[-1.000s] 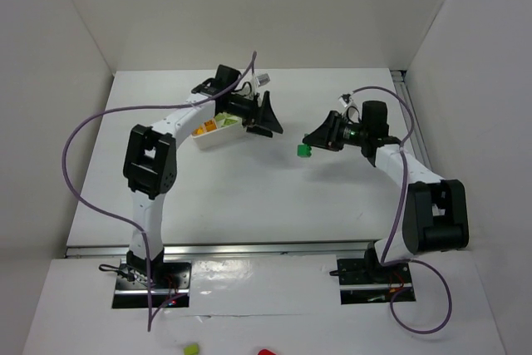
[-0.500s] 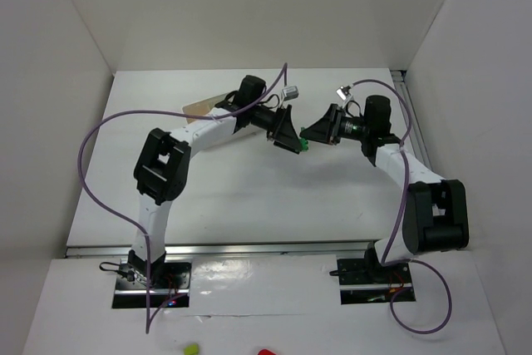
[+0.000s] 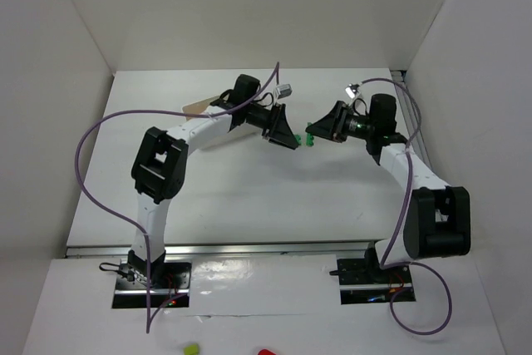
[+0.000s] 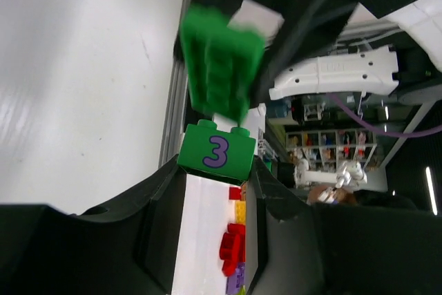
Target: Sort the legos into containers by color
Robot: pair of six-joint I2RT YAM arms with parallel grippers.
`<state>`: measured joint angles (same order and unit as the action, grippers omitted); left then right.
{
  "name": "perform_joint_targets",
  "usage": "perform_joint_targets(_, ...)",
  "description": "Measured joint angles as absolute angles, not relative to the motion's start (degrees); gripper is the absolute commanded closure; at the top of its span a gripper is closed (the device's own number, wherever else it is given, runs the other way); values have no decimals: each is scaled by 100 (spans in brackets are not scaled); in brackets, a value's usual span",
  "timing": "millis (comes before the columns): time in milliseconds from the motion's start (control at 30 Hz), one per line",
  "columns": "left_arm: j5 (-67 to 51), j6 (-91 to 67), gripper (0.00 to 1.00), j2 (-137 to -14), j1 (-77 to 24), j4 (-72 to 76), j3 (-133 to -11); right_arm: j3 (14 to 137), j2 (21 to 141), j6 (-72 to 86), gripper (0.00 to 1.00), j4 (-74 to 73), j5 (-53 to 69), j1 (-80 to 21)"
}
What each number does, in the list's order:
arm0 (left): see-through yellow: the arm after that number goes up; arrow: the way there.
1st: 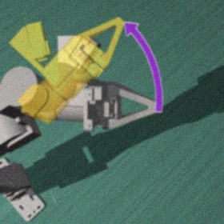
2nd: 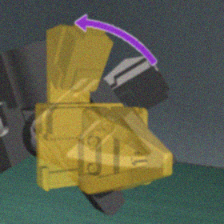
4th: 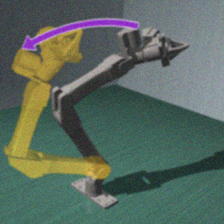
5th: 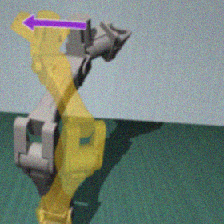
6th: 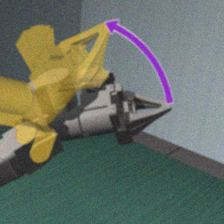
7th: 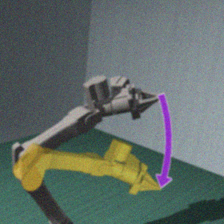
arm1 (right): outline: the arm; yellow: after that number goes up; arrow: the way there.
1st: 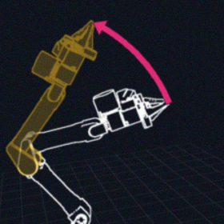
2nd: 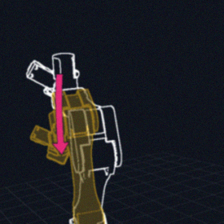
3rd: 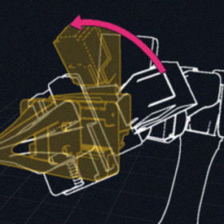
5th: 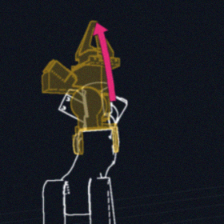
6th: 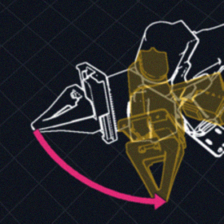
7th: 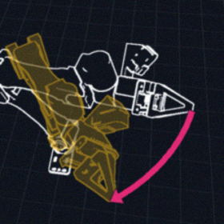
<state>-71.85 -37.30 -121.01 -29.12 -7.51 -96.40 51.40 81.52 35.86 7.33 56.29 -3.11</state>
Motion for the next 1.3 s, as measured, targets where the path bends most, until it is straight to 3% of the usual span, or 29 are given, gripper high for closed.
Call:
perform_joint_targets(300,-6215,-3385,100,-12103,-2121,-1820,-9671,4982,7870,3225,94,-357,3935,333)
perform_joint_targets(600,-2434,-2689,100,-12746,-1990,-4018,-12866,5251,8053,2794,94,-1173,3039,-38)
perform_joint_targets(800,-1304,-2541,99,-13537,-1859,-4473,-13736,5347,8204,2709,94,-1197,2849,-294)
perform_joint_targets(833,-1223,-2541,92,-13659,-1839,-4517,-13747,5347,8230,2709,94,-1203,2827,-316)
perform_joint_targets(967,-1007,-2541,39,-14112,-1774,-4786,-13740,5398,8324,2709,94,-1216,2709,-362)
perform_joint_targets(1033,-1050,-2530,28,-14158,-1778,-4790,-13679,5494,8390,2672,94,-1256,2582,-456)
perform_joint_targets(1133,-1044,-2530,22,-14101,-1809,-4794,-13673,5896,8582,2508,94,-1439,2366,-784)
perform_joint_targets(1300,-1079,-2530,22,-13880,-1826,-4807,-13649,7057,9196,2152,94,-1658,1979,-1544)
